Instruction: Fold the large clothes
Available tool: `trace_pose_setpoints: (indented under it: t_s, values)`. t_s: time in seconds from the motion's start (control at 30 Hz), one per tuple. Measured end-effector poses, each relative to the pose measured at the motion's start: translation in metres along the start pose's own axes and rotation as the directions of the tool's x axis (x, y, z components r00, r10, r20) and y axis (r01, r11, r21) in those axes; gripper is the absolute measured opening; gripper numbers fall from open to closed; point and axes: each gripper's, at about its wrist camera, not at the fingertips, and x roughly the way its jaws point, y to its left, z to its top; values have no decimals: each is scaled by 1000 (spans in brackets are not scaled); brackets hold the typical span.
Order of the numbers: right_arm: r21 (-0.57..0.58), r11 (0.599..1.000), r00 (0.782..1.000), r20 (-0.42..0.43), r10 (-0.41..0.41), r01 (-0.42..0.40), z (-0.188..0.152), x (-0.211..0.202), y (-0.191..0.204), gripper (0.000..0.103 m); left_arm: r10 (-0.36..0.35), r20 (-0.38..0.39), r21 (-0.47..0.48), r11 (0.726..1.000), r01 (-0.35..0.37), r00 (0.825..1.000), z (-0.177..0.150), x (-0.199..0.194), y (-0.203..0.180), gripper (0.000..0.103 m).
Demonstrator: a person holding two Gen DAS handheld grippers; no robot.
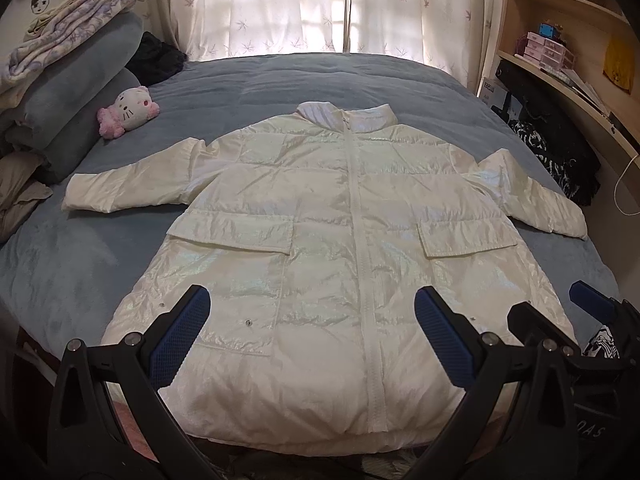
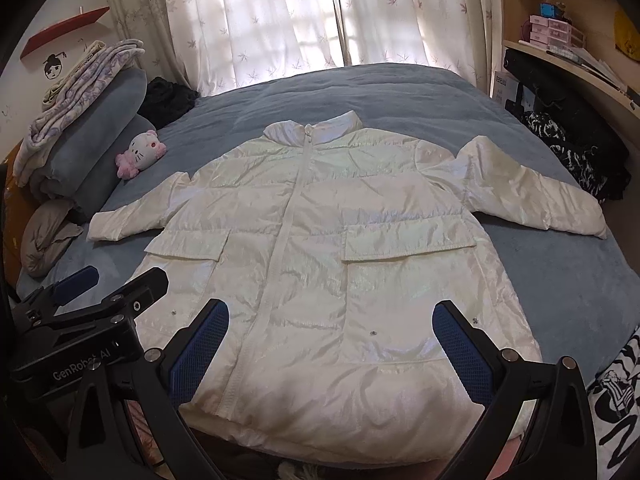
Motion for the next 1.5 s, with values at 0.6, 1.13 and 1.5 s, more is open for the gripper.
trace_pose_setpoints:
  t_s: [0.6,1.13,1.5]
  values:
    - [33,999,1000,15,-14,14,-8,-17,-10,103,4,33,32,999,-6,999,-5,-16,-7,101]
    - [37,999,1000,4,-19,19,-6,-11,-14,103,9,23,32,999,-10,1000,-3,-12,-8,101]
    - [32,999,1000,3,-21,21,1,-2,-13,103,6,12,33,999,-6,1000,0,-1,-8,101]
